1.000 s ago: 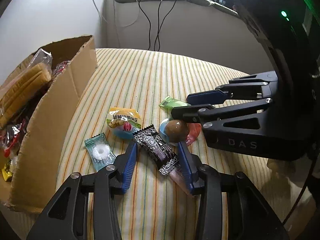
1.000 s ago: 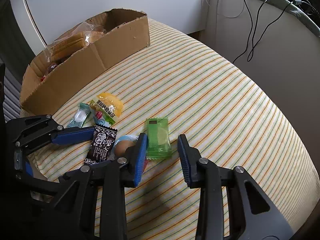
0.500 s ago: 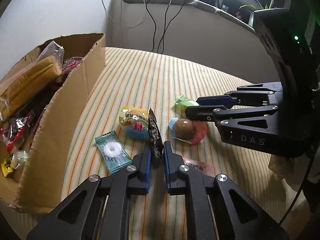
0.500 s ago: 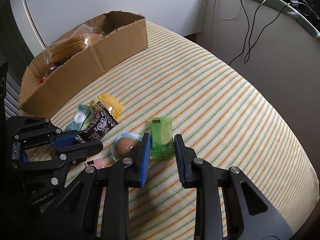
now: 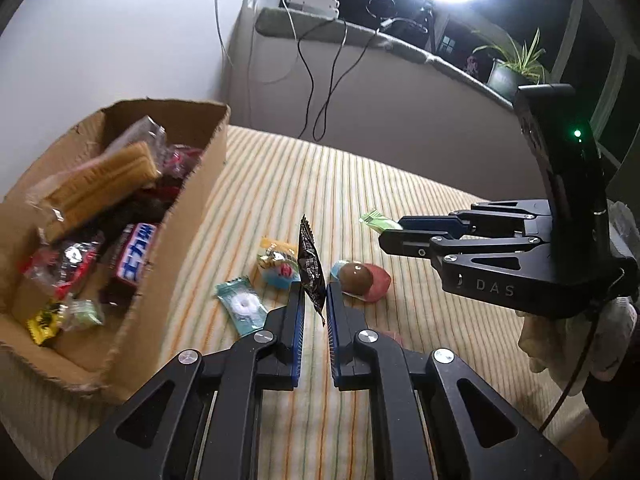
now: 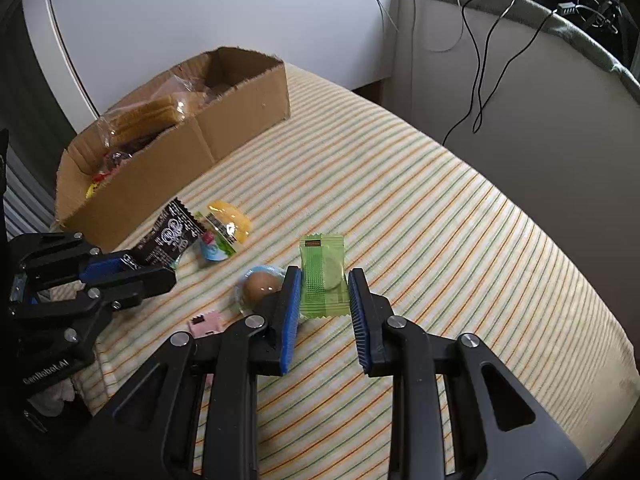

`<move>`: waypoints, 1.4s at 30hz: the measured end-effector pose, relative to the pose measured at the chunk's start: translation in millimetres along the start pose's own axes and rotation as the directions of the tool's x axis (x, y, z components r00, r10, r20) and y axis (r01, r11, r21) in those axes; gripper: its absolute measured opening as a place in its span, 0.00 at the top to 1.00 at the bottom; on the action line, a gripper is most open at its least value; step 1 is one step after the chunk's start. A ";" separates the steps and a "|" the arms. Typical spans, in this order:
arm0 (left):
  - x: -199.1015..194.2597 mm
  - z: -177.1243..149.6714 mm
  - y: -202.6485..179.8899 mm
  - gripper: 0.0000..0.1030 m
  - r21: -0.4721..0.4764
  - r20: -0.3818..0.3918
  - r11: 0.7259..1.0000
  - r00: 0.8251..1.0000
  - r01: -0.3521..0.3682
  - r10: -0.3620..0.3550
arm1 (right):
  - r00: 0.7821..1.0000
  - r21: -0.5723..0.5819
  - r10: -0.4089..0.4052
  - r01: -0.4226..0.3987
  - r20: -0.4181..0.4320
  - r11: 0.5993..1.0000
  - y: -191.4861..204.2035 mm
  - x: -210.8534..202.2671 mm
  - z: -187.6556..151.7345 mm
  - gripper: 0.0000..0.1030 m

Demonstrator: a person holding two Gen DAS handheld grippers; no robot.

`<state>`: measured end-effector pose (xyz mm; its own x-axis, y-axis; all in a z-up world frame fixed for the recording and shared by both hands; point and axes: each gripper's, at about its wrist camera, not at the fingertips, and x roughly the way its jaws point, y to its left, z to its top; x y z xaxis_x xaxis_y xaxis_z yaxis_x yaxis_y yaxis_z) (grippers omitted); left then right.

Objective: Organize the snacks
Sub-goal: 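Carry both candies over the box and open both tools to release them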

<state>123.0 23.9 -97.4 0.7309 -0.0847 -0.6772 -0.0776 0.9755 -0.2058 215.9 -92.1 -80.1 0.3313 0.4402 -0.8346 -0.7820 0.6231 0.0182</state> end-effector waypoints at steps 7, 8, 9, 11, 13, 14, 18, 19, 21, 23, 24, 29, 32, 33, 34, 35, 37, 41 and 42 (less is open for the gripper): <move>-31.6 -3.9 17.1 0.91 -0.031 0.047 0.999 0.999 -0.010 0.012 | 0.999 -0.010 0.018 -0.018 0.033 1.000 20.0 -16.7 8.4 0.76; -37.1 -3.6 21.3 0.91 -0.036 0.057 0.999 0.998 -0.014 0.016 | 0.999 -0.015 0.021 -0.020 0.037 1.000 24.6 -18.4 10.5 0.76; -41.8 -3.3 24.8 0.91 -0.040 0.066 0.999 0.998 -0.016 0.019 | 0.999 -0.021 0.024 -0.023 0.044 1.000 29.0 -20.8 11.9 0.76; -49.4 -3.3 31.1 0.91 -0.045 0.083 0.999 0.996 -0.027 0.030 | 0.998 -0.034 0.030 -0.028 0.054 0.999 39.1 -23.7 16.2 0.76; -58.7 -3.9 37.4 0.91 -0.051 0.095 0.998 0.995 -0.036 0.041 | 0.997 -0.048 0.038 -0.036 0.061 0.998 49.4 -26.2 20.4 0.76; -63.7 -4.5 41.8 0.91 -0.057 0.101 0.998 0.994 -0.041 0.046 | 0.997 -0.055 0.041 -0.037 0.063 0.998 54.0 -26.5 22.5 0.76; -77.7 -5.1 60.5 0.91 -0.080 0.122 0.995 0.990 -0.066 0.075 | 0.996 -0.084 0.054 -0.047 0.076 0.995 75.5 -28.7 32.2 0.76; -81.1 -5.4 65.9 0.91 -0.087 0.126 0.994 0.989 -0.073 0.083 | 0.995 -0.089 0.058 -0.051 0.078 0.995 81.0 -29.3 34.4 0.76; -86.4 -4.4 75.8 0.91 -0.099 0.133 0.992 0.986 -0.084 0.096 | 0.995 -0.100 0.064 -0.056 0.081 0.993 90.6 -28.8 38.8 0.76; -92.0 -5.5 85.9 0.91 -0.111 0.139 0.989 0.984 -0.096 0.111 | 0.994 -0.110 0.069 -0.060 0.083 0.992 99.8 -26.9 43.0 0.76; -93.1 -4.0 90.1 0.91 -0.114 0.140 0.988 0.983 -0.100 0.116 | 0.994 -0.115 0.073 -0.064 0.084 0.991 104.3 -26.0 44.8 0.76; -100.9 -7.4 111.6 0.91 -0.138 0.142 0.982 0.979 -0.129 0.148 | 0.993 -0.137 0.086 -0.074 0.081 0.988 126.8 -20.1 54.2 0.76; -104.0 -9.6 121.4 0.91 -0.148 0.142 0.979 0.976 -0.141 0.162 | 0.992 -0.146 0.092 -0.080 0.080 0.986 138.5 -17.5 59.6 0.76; -104.4 -9.9 123.7 0.91 -0.149 0.142 0.978 0.976 -0.147 0.168 | 0.992 -0.151 0.096 -0.084 0.081 0.985 143.5 -16.1 62.3 0.76; -104.2 -10.4 125.3 0.91 -0.150 0.141 0.977 0.975 -0.152 0.173 | 0.992 -0.153 0.098 -0.085 0.081 0.985 147.3 -15.3 64.0 0.76; -104.8 -10.6 129.3 0.91 -0.155 0.141 0.975 0.974 -0.157 0.179 | 0.992 -0.157 0.100 -0.086 0.080 0.984 151.1 -14.1 66.0 0.76; -105.6 -11.4 134.5 0.91 -0.162 0.139 0.973 0.972 -0.164 0.187 | 0.991 -0.168 0.105 -0.091 0.077 0.982 159.0 -10.9 70.1 0.76; -105.6 -11.9 144.8 0.91 -0.175 0.134 0.968 0.970 -0.178 0.203 | 0.991 -0.187 0.114 -0.101 0.065 0.977 171.8 -2.7 75.6 0.76; -105.8 -11.9 146.6 0.91 -0.176 0.133 0.968 0.970 -0.181 0.206 | 0.991 -0.190 0.116 -0.103 0.061 0.976 174.4 -0.1 76.6 0.76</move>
<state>26.2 173.5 -64.4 0.7830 0.1454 -0.6048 -0.3270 0.9233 -0.2013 119.9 66.1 -34.7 0.2696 0.5479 -0.7919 -0.8979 0.4402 -0.0011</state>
